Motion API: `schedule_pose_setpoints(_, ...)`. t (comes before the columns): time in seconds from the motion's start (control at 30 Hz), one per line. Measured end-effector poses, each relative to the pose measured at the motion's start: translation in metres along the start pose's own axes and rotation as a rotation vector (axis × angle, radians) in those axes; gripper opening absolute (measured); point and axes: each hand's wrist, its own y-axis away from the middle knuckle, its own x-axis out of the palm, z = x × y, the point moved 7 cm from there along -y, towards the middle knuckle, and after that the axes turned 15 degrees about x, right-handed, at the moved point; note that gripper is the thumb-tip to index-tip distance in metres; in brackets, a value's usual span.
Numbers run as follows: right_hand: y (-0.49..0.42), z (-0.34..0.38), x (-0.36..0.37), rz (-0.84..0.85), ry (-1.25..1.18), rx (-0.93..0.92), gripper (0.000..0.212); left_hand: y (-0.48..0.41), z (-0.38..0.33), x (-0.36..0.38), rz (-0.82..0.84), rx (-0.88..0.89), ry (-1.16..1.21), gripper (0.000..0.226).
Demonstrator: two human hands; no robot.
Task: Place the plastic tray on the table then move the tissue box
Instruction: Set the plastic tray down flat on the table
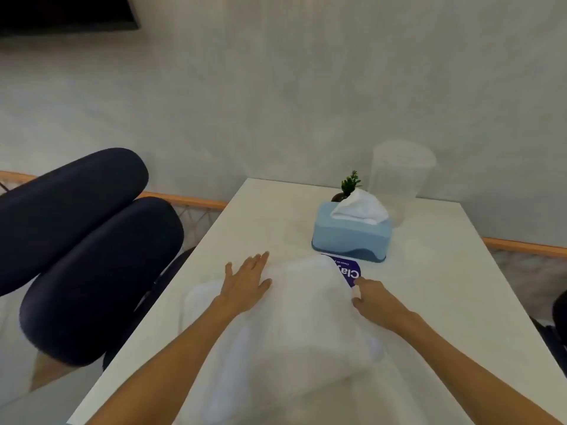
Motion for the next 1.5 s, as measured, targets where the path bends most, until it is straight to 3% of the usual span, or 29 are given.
schedule_pose_setpoints(0.17,-0.003,-0.005,0.008,-0.043,-0.022,0.1,0.031,0.013,0.036,0.01,0.021,-0.088,0.031,0.055)
schedule_pose_setpoints(0.5,-0.003,-0.006,0.009,-0.089,-0.134,0.152,0.026,0.012,0.071,0.003,-0.203,-0.09,0.096,0.018)
schedule_pose_setpoints(0.7,0.013,-0.017,0.016,-0.063,-0.163,0.291,0.025,0.035,0.1,0.004,-0.266,-0.15,0.148,0.016)
schedule_pose_setpoints(0.87,0.039,-0.006,0.03,-0.054,-0.464,0.45,0.021,0.066,0.13,0.003,-0.357,-0.259,0.211,0.015)
schedule_pose_setpoints(1.03,0.06,0.049,0.067,0.101,-0.669,0.466,0.031,0.089,0.144,0.004,-0.376,-0.359,0.215,0.015)
schedule_pose_setpoints(1.33,0.016,0.112,0.054,-0.055,-0.456,0.318,0.03,0.093,0.169,-0.009,-0.376,-0.459,0.317,0.015)
schedule_pose_setpoints(1.5,-0.003,0.132,0.045,-0.056,-0.407,0.318,0.035,0.083,0.18,-0.015,-0.384,-0.483,0.369,0.014)
